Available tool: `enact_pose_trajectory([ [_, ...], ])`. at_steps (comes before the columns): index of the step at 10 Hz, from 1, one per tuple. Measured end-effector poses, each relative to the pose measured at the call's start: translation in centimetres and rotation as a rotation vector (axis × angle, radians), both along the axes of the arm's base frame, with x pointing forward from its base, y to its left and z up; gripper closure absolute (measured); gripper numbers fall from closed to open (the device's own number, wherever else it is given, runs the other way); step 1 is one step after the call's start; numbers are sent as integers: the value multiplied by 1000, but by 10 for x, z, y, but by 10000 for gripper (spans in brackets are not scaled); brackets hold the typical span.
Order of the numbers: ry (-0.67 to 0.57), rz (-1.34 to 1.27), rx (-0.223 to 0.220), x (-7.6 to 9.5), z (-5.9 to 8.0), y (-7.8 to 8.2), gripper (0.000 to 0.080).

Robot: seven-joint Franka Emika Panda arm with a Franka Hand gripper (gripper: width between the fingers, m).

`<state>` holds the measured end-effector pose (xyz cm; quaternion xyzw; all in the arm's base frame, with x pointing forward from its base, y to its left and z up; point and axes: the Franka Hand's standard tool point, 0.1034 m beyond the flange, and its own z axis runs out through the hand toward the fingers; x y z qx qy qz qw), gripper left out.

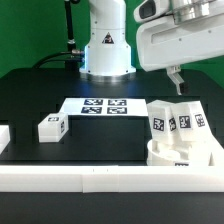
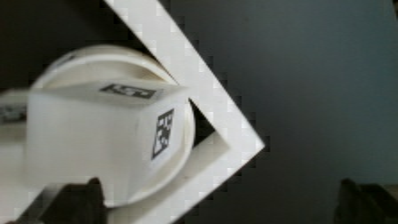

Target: Assemble stool

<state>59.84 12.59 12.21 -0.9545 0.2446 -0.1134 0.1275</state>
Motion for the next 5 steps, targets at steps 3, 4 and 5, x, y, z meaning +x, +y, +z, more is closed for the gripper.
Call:
enact_pose_trajectory([
  [3,-67,323,-109,0,-1,-3,151],
  [4,-88,423,-148,0,-2,-4,151],
  [5,-128,539,-211,0,-4,-3,151],
])
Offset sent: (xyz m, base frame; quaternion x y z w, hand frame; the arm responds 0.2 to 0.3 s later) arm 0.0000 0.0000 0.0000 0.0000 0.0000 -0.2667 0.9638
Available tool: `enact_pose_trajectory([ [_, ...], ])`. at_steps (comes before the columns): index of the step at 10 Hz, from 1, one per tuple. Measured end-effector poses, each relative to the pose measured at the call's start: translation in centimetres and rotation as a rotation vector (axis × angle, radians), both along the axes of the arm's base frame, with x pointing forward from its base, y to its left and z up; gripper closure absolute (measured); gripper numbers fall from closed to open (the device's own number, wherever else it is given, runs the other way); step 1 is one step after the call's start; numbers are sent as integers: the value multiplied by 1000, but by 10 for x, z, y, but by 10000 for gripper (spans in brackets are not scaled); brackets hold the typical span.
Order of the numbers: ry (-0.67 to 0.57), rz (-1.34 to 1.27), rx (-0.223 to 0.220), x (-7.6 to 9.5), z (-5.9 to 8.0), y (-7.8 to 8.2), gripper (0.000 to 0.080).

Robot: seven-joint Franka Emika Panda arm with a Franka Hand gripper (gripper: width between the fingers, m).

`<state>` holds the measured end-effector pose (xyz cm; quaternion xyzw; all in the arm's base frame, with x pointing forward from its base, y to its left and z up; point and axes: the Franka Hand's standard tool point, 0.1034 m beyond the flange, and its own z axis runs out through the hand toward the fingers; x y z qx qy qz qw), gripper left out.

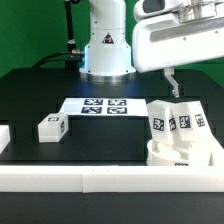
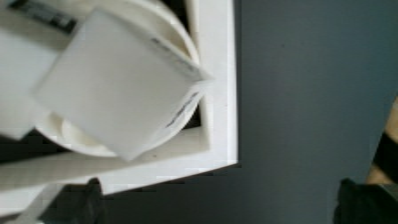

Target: Assemble stool

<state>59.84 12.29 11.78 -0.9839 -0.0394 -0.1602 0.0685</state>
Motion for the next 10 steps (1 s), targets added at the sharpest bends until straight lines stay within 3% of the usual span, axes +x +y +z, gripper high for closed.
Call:
enact_pose_trajectory([
  [2,-33,243,-103,-4,-7,-1,151],
  [4,-42,383,-159,-6,-15,-8,151],
  [10,-11,375,-162,-13,-37,-14,151],
])
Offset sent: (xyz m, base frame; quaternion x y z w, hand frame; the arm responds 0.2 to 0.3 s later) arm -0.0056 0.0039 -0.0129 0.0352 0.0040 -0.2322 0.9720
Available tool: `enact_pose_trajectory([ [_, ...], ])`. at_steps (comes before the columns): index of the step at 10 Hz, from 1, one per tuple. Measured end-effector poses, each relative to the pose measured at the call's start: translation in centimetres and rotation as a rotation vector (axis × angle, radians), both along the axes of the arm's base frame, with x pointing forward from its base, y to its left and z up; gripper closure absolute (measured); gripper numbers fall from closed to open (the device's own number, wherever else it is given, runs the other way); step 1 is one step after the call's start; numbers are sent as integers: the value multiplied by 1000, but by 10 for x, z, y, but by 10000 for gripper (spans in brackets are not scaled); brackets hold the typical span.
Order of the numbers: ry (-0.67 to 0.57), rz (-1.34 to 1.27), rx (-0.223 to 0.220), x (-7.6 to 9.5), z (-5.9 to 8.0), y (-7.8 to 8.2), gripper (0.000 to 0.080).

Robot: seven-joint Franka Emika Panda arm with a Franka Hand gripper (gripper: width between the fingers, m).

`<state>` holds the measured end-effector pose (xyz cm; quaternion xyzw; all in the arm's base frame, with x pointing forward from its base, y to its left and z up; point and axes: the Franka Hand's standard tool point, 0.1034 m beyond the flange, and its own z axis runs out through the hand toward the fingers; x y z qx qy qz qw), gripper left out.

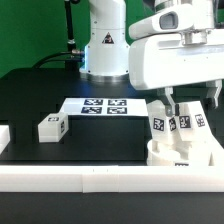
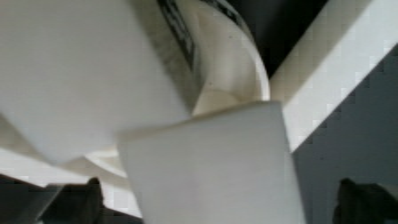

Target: Assemble stool

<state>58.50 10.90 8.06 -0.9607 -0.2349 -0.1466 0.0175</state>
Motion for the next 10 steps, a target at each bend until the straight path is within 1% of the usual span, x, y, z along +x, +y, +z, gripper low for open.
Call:
enact_pose_trajectory([
  [1,1,0,0,0,-1,0,177],
  [2,3,-1,0,-1,-2,0,177],
  [3,5,-1,-1,-1,-3,0,349],
  [4,5,0,-1,-1,-3,0,462],
  [8,8,-41,10,-1,-3,-1,462],
  [9,13,-92,24,-1,-3,-1,462],
  [10,31,-219,63,-1,-3,0,462],
])
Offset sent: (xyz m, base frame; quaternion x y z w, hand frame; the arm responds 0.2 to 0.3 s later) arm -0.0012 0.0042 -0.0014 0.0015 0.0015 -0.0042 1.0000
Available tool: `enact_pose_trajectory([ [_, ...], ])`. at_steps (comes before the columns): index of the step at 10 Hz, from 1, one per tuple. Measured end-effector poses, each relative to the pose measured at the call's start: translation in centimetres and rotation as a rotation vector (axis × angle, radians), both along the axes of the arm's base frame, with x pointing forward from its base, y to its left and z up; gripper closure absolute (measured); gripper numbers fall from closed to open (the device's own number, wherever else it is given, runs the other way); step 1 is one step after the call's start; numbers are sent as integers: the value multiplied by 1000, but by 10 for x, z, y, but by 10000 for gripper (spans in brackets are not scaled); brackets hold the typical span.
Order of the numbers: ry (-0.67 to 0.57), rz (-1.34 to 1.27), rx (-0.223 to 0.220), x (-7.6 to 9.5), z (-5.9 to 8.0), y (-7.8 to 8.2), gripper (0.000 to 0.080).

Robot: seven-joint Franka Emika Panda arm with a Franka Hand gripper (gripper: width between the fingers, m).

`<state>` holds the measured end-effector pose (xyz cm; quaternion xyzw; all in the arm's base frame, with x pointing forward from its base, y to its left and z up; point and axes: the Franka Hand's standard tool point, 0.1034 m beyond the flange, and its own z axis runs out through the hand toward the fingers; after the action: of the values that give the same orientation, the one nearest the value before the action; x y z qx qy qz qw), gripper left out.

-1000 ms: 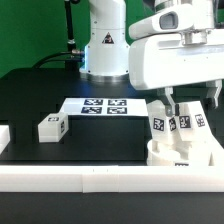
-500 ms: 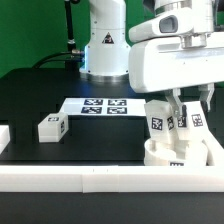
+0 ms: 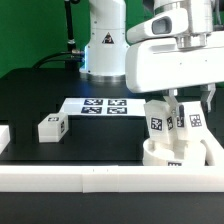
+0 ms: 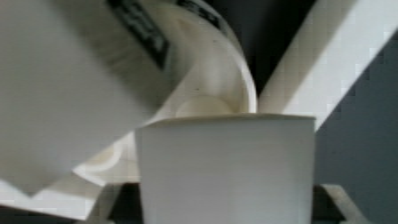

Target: Assemble stool

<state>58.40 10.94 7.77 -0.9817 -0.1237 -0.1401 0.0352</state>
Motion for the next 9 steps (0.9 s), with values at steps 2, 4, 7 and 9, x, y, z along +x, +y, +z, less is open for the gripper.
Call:
enact_pose_trajectory([
  [2,46,-280,86,3,1,7,461],
  [4,96,-614,191,9,1,8,461],
  [7,135,-965,304,13,1,12,461],
  [9,154,-1103,349,13,1,12,461],
])
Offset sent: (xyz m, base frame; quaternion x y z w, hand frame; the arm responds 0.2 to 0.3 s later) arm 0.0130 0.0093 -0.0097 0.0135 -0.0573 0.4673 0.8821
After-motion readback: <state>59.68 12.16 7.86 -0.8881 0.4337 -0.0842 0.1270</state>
